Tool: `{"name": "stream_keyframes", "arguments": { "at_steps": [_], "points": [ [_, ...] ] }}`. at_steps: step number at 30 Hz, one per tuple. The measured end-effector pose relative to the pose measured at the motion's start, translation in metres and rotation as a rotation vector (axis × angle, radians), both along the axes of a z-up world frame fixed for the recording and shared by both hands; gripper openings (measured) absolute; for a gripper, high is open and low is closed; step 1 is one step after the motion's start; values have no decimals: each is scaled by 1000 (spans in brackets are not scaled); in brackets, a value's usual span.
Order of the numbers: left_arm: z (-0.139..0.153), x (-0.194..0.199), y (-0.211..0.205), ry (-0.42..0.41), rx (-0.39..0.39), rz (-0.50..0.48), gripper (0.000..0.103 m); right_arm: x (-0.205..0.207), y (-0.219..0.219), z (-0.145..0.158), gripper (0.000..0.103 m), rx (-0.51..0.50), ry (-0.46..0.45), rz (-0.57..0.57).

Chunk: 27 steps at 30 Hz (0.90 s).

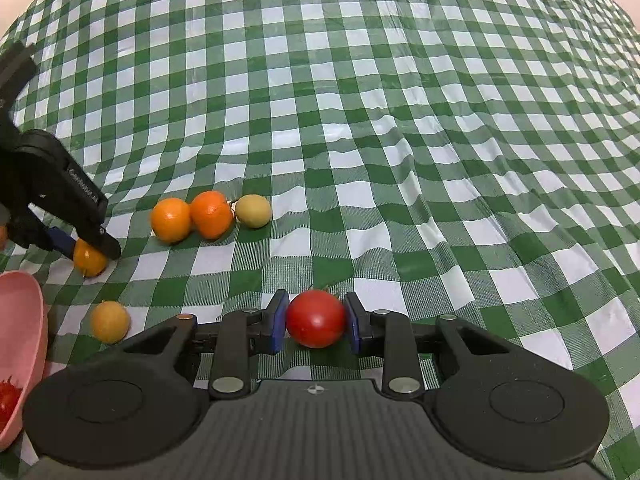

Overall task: Organize fruits
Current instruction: 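Carry the orange kumquat and red tomato over the pink plate with both tools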

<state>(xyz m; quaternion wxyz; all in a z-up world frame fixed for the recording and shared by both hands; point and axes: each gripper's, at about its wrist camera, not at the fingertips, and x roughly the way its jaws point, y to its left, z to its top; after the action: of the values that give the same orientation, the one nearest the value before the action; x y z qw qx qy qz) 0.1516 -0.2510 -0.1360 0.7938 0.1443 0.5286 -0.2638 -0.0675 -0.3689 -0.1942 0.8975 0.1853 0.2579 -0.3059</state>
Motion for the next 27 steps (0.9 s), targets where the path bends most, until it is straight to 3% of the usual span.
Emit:
{"name": "stream_keyframes", "arguments": {
  "at_steps": [4,10,18,24,27],
  "points": [
    [38,-26,18,-17,-55,4,38,-17,13,18,31,-41,-43,2],
    [103,-101,101,-74,-76,-23,38,-70,67,74,31,-76,-112,116],
    [130,-182,245,-104,-9,108,38,-138,168,104,31,5,-99,316],
    [147,-213,327,-108,-68,192,38,-146,219,131,31,-91,-87,405],
    [151,-223,344,-118,-92,202,38,-151,238,140,31,-133,-92,427]
  ]
}}
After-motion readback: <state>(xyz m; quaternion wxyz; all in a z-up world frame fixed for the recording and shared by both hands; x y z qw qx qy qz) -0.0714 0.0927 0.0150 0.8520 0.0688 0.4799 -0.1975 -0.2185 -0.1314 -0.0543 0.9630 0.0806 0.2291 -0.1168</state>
